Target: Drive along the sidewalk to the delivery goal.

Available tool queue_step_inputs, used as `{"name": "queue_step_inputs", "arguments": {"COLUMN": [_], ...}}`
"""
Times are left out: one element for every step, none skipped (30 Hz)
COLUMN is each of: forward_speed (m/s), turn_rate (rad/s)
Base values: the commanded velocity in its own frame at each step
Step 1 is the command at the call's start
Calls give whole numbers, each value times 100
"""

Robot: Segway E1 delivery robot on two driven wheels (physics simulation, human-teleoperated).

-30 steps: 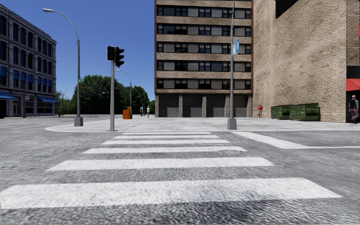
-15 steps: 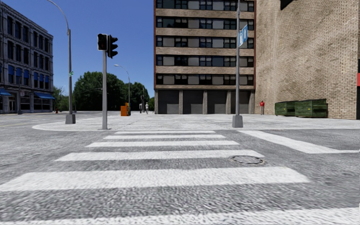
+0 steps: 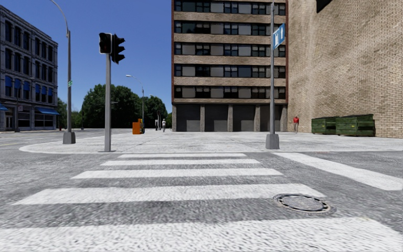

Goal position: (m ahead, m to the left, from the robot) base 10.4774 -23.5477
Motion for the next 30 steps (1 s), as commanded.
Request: {"name": "queue_step_inputs", "arguments": {"forward_speed": [139,139,156,200,200,200,200,200,200,200,200,200,200,200,200,200,200,200,200,200,200,200,200,200,200,200,200,200,200,200], "turn_rate": [0,0,0,0,0,0,0,0,0,0,0,0,0,0,0,0,0,0,0,0,0,0,0,0,0,0,0,0,0,0]}}
